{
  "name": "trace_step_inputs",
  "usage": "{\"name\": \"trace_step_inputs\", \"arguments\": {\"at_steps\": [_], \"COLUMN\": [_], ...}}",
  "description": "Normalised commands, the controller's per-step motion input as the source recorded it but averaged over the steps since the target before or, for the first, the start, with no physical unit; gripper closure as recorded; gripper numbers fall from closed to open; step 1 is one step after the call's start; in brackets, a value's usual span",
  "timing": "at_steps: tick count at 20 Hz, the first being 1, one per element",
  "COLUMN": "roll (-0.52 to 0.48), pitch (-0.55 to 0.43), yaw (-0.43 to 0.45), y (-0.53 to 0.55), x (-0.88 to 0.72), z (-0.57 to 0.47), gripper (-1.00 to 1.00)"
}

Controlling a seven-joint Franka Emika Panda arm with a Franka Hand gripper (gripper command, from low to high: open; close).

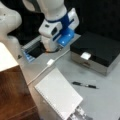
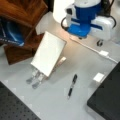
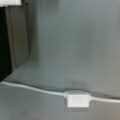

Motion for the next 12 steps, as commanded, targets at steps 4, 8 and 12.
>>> {"name": "trace_step_inputs", "arguments": {"at_steps": [4,8,12], "roll": [0.233,0.31,0.411], "pitch": [0.093,0.029,-0.012], "yaw": [-0.1,-0.039,0.021], "y": [0.14,0.13,0.13], "x": [0.32,0.27,0.19], "z": [-0.02,-0.06,-0.18], "gripper": [-1.0,-1.0,-1.0]}}
